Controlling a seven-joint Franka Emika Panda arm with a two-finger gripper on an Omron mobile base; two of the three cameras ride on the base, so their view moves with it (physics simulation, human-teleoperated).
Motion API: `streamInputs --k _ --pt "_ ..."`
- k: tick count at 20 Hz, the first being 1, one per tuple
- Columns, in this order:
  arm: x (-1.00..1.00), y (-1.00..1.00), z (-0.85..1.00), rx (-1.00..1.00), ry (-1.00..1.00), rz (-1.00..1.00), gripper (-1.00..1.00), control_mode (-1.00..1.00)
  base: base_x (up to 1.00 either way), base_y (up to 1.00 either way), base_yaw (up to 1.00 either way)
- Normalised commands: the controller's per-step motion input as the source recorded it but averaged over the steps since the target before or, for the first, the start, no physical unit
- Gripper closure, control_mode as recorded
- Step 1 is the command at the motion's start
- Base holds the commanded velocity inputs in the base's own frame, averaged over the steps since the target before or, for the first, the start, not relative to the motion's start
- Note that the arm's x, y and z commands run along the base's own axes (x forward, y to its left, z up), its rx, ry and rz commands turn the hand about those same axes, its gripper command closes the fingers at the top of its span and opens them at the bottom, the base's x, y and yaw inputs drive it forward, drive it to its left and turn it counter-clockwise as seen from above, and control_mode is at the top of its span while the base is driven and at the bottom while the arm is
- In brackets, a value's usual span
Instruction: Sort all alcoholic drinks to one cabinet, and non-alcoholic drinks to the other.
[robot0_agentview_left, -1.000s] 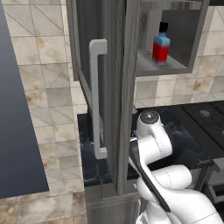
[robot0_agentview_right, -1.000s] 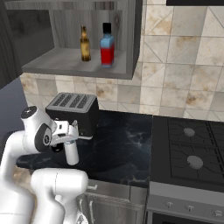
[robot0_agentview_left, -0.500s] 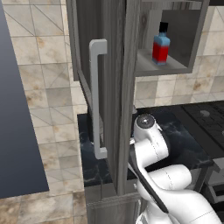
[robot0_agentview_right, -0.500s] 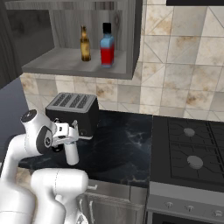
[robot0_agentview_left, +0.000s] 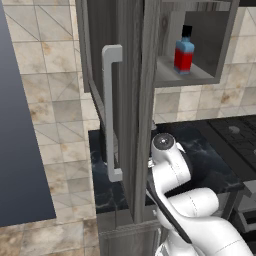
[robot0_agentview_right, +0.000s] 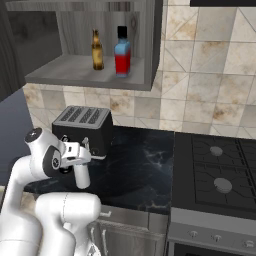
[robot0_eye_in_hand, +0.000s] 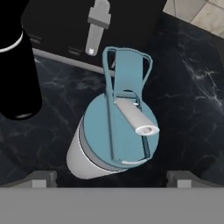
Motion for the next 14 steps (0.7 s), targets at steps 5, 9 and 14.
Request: streamInputs --k 5,9,14 --pt "0.09 -0.06 -0.22 0.0 -0.08 -0.03 -1.0 -1.0 0.0 0.0 0.0" --pt "0.12 0.0 -0.16 0.0 -0.06 -0.03 -1.0 -1.0 0.0 0.0 0.0" --pt "0.09 0.0 -0.21 0.02 -0.04 -0.03 -1.0 -1.0 0.0 0.0 0.0"
